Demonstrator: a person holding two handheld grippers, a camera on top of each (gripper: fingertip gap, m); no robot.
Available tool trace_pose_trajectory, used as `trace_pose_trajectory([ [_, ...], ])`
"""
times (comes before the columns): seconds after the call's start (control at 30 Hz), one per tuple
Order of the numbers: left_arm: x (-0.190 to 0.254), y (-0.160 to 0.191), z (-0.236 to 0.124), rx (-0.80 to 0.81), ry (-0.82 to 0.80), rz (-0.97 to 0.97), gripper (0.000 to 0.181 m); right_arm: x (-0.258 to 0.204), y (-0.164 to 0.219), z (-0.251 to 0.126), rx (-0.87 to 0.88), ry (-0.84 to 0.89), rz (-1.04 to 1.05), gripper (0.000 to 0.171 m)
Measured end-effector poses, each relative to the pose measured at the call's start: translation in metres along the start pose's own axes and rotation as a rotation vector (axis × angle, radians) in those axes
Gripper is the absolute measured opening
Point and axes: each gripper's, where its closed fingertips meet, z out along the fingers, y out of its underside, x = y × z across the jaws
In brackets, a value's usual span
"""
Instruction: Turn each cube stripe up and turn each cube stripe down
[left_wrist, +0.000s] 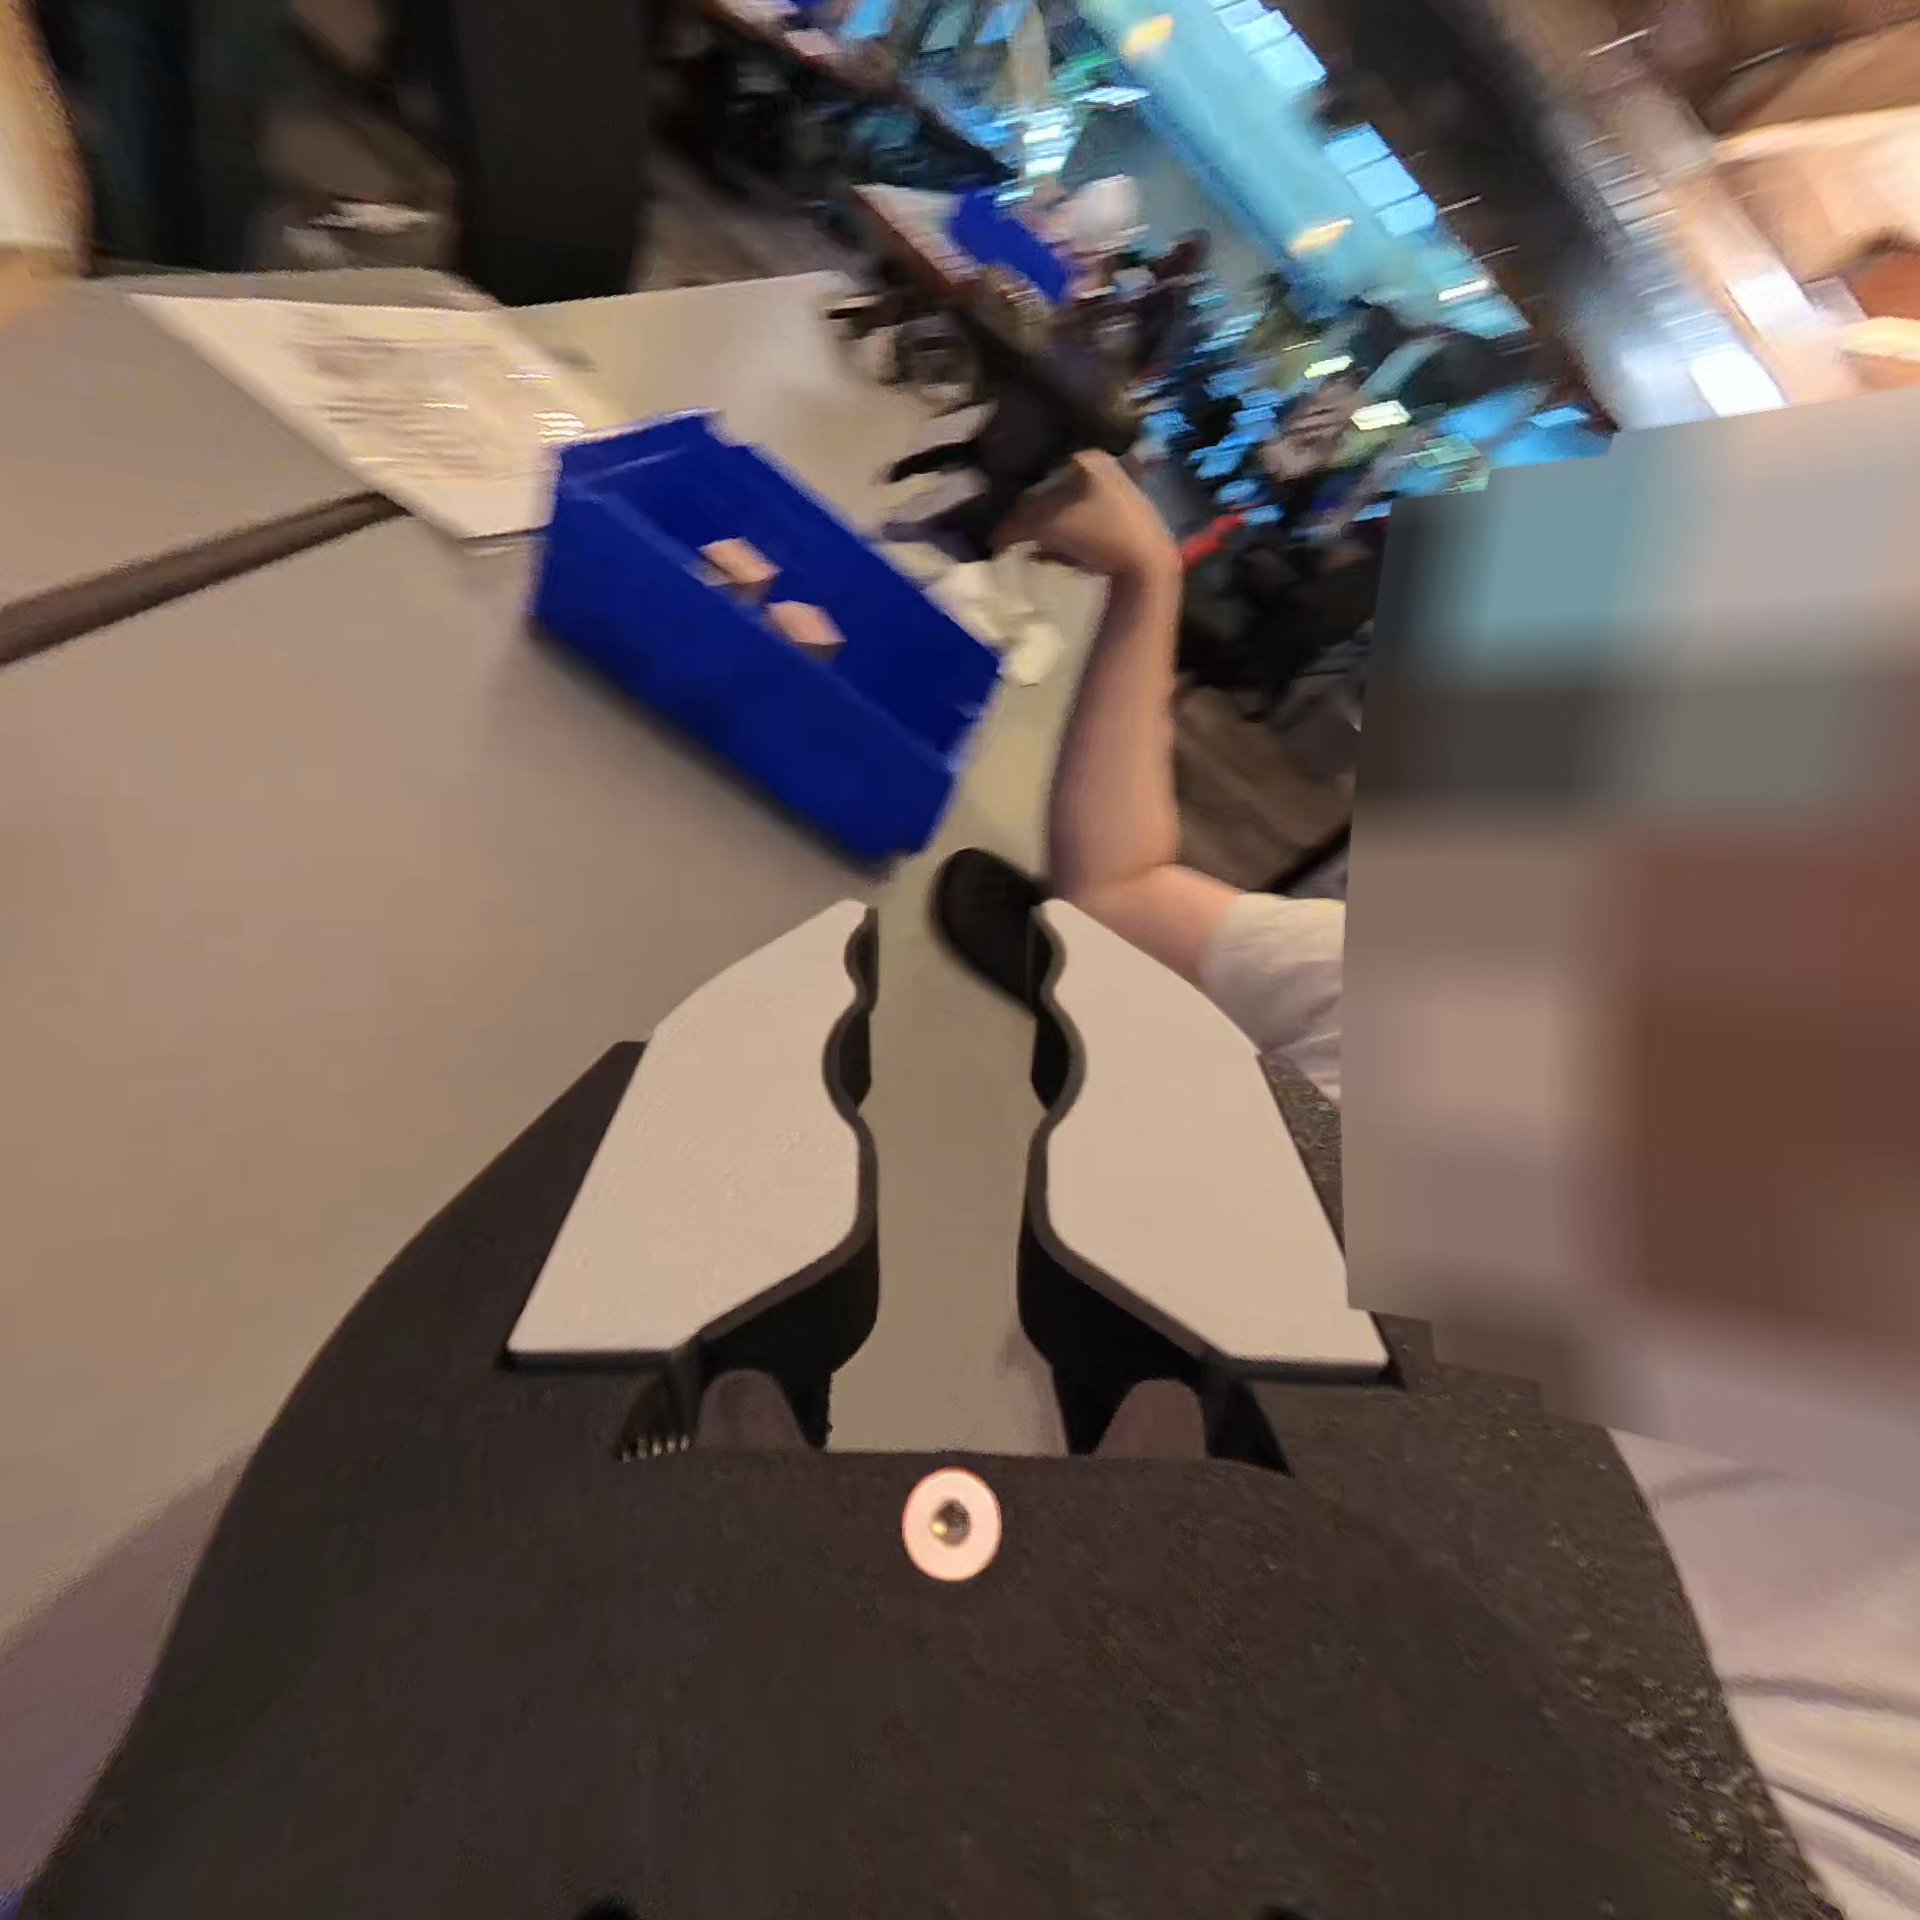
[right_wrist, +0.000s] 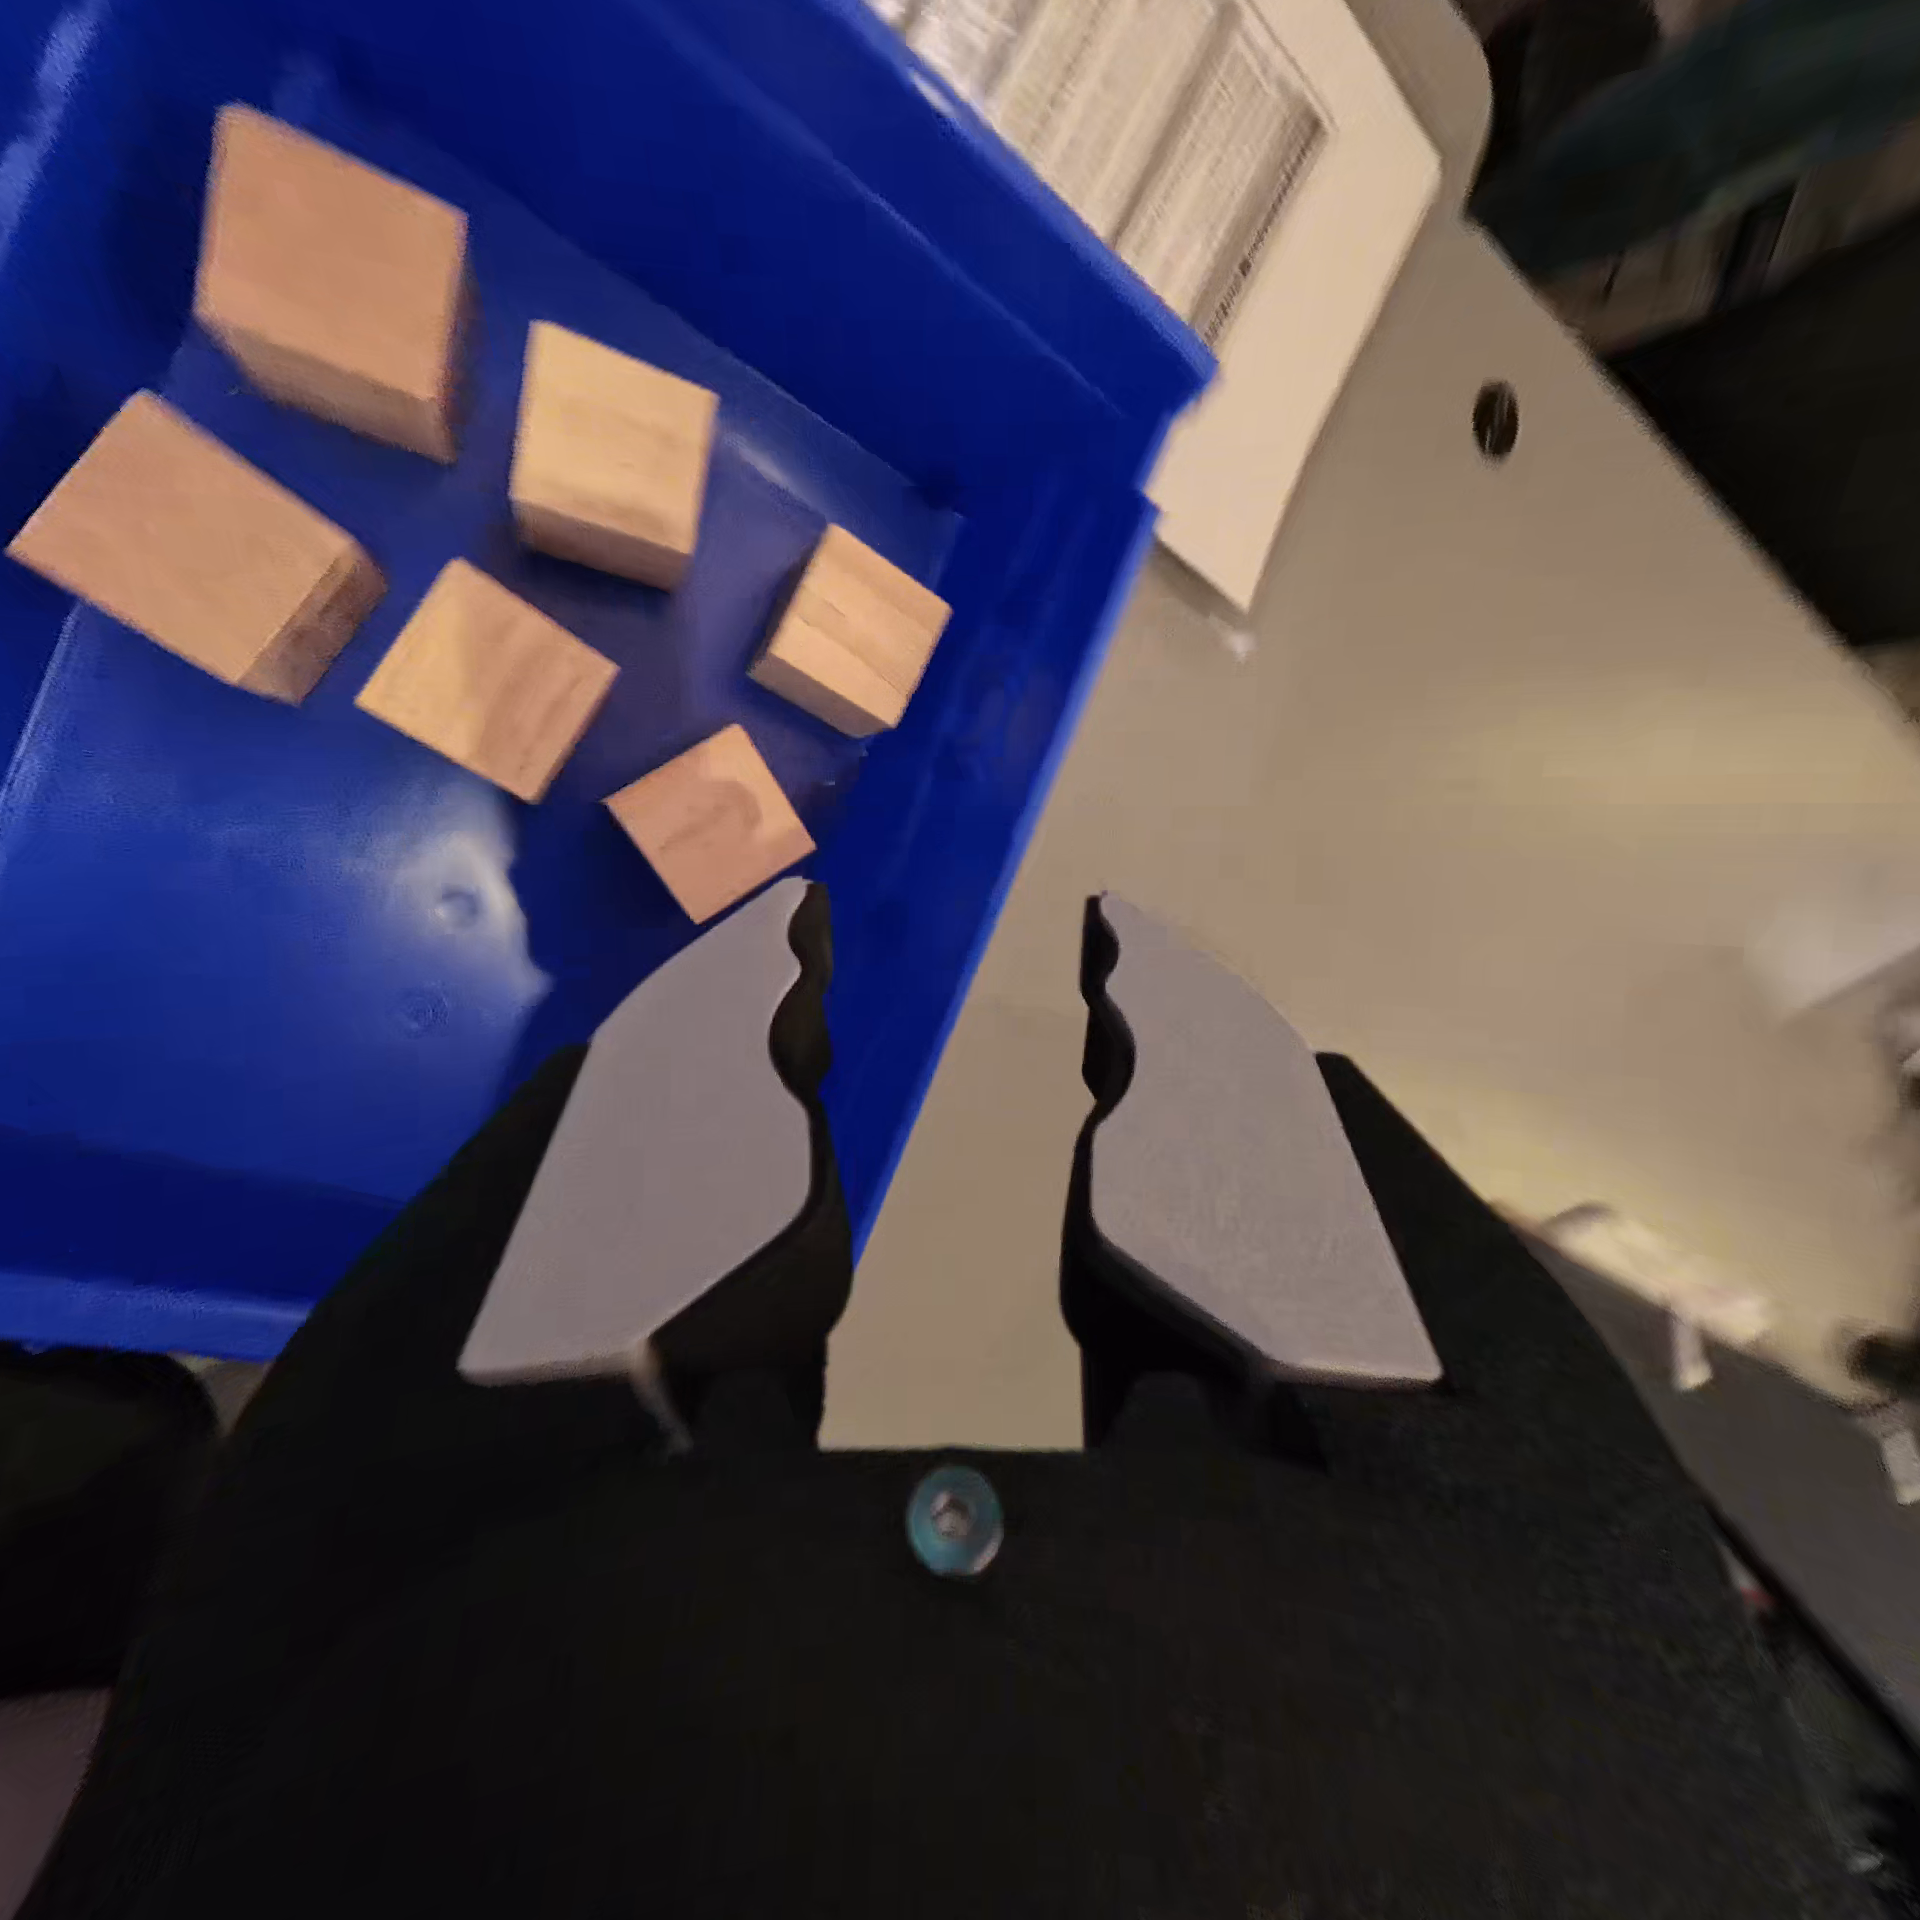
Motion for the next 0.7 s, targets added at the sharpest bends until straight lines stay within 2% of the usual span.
trace_pose_trajectory([
  [0.1,-0.035,-0.010,-0.057,0.068,-0.373,0.087,0.023,0.012,0.018,0.022,-0.065,-0.060,0.188,0.051],
  [0.2,-0.078,-0.017,-0.146,0.166,-0.852,0.121,0.029,0.005,0.025,0.043,-0.095,-0.172,0.270,0.052],
  [0.3,-0.102,0.001,-0.219,0.188,-1.137,0.056,0.040,0.000,0.038,0.061,-0.184,-0.198,0.298,0.045],
  [0.43,-0.136,0.056,-0.292,0.095,-1.389,-0.186,0.063,-0.008,0.046,0.079,-0.258,-0.249,0.345,0.044],
  [0.5,-0.149,0.080,-0.315,0.034,-1.469,-0.270,0.068,-0.016,0.044,0.084,-0.267,-0.303,0.370,0.033],
  [0.57,-0.160,0.099,-0.326,-0.032,-1.505,-0.340,0.067,-0.027,0.039,0.085,-0.266,-0.383,0.389,0.010],
  [0.7,-0.181,0.122,-0.321,-0.127,-1.470,-0.427,0.060,-0.028,0.038,0.085,-0.269,-0.392,0.417,0.008],
])
